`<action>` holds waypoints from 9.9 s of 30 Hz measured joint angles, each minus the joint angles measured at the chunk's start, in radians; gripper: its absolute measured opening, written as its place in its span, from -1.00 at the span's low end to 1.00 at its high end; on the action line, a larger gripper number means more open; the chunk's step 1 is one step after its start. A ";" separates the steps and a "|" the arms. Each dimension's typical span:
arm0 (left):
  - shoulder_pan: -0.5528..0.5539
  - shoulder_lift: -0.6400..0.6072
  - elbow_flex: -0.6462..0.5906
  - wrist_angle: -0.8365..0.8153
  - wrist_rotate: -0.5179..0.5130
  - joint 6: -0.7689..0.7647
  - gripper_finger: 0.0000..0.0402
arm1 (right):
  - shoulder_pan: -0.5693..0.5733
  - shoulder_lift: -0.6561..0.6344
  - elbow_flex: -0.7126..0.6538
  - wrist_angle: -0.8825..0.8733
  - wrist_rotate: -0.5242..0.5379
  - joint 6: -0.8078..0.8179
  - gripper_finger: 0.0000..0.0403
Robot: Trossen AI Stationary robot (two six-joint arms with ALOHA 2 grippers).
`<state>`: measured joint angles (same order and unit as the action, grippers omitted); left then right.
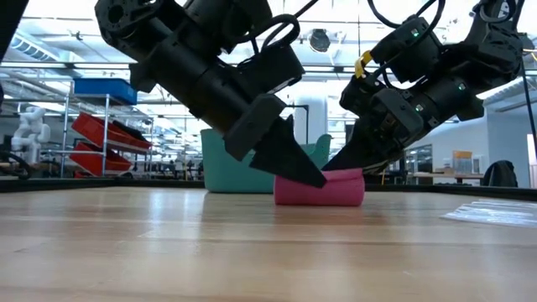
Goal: Roll bandage
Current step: Roll the pink bandage, then open the transparent zip bag
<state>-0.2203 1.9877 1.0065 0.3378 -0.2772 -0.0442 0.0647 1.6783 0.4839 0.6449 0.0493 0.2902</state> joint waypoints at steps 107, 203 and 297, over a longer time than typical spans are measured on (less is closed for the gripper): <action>-0.097 -0.368 0.031 -0.329 -0.138 0.155 0.03 | 0.539 -0.502 0.000 -1.113 0.161 1.135 -0.55; 0.052 -0.280 0.042 0.016 0.043 0.111 -0.09 | 0.513 -0.009 0.645 -1.187 1.238 -0.312 -1.00; -0.015 -0.286 0.042 -0.059 -0.128 -0.056 -1.00 | 0.543 0.185 0.609 -1.135 1.162 0.382 -0.91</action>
<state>-0.2355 1.7020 1.0485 0.2787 -0.4049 -0.1002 0.6072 1.8629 1.0932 -0.4901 1.2111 0.6727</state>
